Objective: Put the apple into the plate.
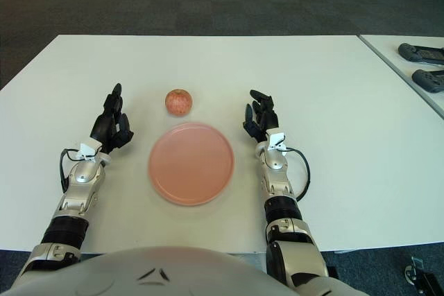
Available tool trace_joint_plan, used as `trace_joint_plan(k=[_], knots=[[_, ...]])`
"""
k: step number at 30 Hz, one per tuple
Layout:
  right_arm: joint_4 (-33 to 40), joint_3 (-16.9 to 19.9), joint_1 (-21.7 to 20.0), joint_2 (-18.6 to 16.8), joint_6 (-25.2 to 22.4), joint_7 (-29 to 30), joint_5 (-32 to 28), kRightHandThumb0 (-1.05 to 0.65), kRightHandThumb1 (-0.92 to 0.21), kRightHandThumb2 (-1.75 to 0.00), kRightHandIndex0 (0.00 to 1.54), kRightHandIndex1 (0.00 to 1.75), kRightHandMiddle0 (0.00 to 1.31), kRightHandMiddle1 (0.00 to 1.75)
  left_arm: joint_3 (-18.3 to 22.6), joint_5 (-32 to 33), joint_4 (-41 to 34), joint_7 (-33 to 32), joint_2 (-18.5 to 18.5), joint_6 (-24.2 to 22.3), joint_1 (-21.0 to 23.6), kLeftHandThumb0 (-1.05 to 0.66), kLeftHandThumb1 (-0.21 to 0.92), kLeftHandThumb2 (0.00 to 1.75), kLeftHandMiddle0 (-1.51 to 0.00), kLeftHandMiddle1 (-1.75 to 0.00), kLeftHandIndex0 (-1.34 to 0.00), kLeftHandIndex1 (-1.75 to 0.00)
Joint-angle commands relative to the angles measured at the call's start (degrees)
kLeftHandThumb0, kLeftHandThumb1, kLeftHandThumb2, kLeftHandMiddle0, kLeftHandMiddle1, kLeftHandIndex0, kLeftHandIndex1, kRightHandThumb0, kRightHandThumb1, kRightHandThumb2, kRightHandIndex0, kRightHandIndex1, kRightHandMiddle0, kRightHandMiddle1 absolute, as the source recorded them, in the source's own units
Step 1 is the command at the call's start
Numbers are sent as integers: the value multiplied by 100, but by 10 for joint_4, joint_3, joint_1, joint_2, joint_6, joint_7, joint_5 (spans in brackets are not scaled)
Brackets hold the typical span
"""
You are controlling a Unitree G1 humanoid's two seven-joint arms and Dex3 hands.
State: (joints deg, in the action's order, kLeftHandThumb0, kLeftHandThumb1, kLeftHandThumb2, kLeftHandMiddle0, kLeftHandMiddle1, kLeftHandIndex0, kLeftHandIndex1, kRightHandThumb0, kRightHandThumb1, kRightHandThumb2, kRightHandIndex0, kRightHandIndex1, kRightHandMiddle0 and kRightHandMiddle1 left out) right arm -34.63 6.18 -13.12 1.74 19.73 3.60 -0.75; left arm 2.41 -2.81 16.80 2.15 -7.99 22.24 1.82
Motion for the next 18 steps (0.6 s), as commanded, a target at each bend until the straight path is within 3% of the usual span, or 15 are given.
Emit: trace_joint_plan(k=[1,18], knots=[[-16,-1,12,2,-16,3,4,-54,-92,-71,36,33,0,85,5,-4,-5,-7,-2,-6,7,-82,92,98,-2,0,0,-10],[-10,-5,14,3,-15,7,10,-54,-92,-72,35,32,0,82,3,-11,-2,-13,-3,-4,8,-82,92,100,-2,0,0,-10]])
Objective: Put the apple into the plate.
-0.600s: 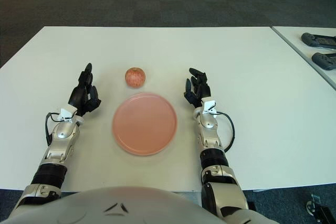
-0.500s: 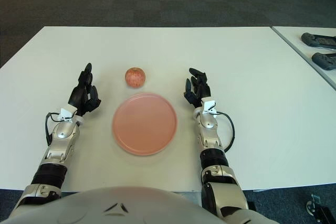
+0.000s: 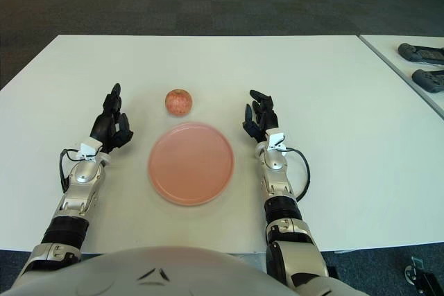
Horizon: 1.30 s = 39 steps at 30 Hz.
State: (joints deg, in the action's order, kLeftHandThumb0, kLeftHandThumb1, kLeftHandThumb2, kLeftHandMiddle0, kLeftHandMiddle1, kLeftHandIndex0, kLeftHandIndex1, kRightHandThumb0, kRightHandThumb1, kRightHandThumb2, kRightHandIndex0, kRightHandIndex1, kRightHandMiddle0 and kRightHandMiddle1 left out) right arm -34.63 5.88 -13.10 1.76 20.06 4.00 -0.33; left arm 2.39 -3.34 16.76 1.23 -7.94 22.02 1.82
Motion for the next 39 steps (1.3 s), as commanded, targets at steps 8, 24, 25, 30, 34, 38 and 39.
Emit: trace_joint_plan(k=[8,24,25,30,34,38,39], knots=[[-11,-4,14,3,-18,5,8,-53,-92,-72,34,32,0,84,3,-6,0,-6,-3,0,8,-82,92,101,-1,0,0,-9],[-7,-6,15,-2,-24,-1,3,-56,-92,-74,33,30,0,82,21,-10,-59,1,-37,-32,18,-85,92,98,-1,0,0,-7],[-7,-6,14,-2,-25,-3,2,-56,-92,-75,33,30,0,81,27,-13,-80,2,-47,-42,19,-87,92,97,0,0,0,-7],[-12,-4,11,-3,-29,-4,1,-57,-92,-74,34,30,0,82,59,-54,-148,-20,-86,-64,34,-90,92,96,0,0,0,-5],[-17,-4,9,-3,-31,-8,-2,-57,-92,-73,34,30,0,82,78,-98,-143,-78,-92,-55,65,-91,92,96,0,0,0,-3],[-18,-4,9,-3,-29,-13,-5,-57,-92,-73,34,30,0,82,90,-113,-125,-110,-104,-49,107,-88,92,93,0,0,0,-1],[-18,-4,9,-3,-29,-14,-6,-57,-92,-73,34,30,0,82,92,-115,-121,-113,-109,-47,115,-88,92,92,0,0,0,-1]])
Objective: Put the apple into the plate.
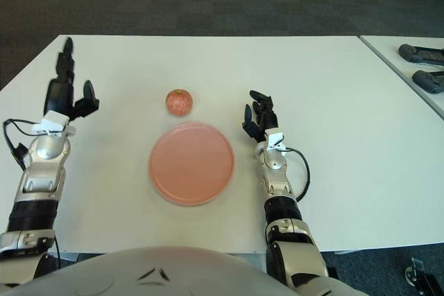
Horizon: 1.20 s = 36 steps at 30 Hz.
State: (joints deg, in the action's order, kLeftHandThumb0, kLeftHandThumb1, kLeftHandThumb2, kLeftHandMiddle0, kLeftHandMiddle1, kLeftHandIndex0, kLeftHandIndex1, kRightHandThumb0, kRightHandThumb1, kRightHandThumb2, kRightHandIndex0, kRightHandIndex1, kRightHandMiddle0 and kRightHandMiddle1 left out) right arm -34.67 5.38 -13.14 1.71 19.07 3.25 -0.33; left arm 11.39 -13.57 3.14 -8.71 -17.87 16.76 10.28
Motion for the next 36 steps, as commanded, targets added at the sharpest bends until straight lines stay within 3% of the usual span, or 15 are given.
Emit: trace_joint_plan(k=[1,5,13,25,33,36], knots=[[-18,1,10,-3,-19,-8,-7,-57,-92,-73,34,30,0,82,3,-12,18,-11,-16,7,41,-88,92,91,0,0,0,-1],[-18,1,10,-3,-18,-9,-8,-57,-92,-73,35,31,0,83,1,-4,20,2,-31,11,61,-89,92,86,0,0,0,0],[-26,0,7,-1,-15,-7,-4,-57,-92,-74,36,32,0,82,-25,-47,-4,36,-69,-51,116,-89,92,73,0,0,0,0],[-32,-2,2,-1,-16,-1,0,-58,-92,-73,36,33,0,84,-88,-123,82,44,-121,-30,205,-96,92,69,0,0,-1,-1],[-46,-2,-5,2,-10,-4,-1,-59,-92,-73,35,33,0,84,-150,-172,148,49,-111,-55,280,-103,92,68,0,0,0,-1],[-53,-3,-9,3,-5,-7,-1,-59,-92,-73,33,32,0,84,-200,-207,217,34,-79,-57,320,-104,92,69,0,0,-1,-2]])
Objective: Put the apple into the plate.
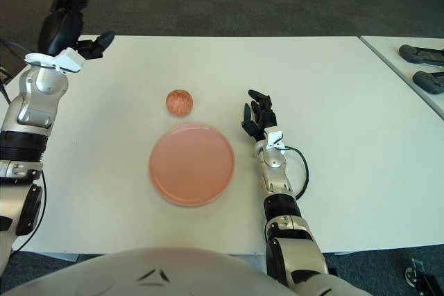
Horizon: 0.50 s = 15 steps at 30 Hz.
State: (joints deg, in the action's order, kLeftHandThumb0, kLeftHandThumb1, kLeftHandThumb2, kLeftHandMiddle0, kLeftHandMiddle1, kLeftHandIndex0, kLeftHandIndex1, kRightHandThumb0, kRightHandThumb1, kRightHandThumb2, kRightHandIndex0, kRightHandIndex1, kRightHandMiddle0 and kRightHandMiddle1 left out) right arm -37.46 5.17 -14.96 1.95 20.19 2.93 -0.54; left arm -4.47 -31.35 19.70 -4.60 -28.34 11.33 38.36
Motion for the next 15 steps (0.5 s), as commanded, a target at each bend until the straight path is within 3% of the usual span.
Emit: trace_joint_plan(k=[1,15], knots=[[-28,-1,8,1,-15,-4,1,-59,-92,-73,33,32,0,83,-51,-35,69,-12,32,-1,47,-105,92,69,0,0,-1,-2],[-61,-4,-6,4,0,10,14,-58,-92,-66,31,29,0,88,-133,-65,245,-23,73,25,110,-105,92,76,0,0,0,0]])
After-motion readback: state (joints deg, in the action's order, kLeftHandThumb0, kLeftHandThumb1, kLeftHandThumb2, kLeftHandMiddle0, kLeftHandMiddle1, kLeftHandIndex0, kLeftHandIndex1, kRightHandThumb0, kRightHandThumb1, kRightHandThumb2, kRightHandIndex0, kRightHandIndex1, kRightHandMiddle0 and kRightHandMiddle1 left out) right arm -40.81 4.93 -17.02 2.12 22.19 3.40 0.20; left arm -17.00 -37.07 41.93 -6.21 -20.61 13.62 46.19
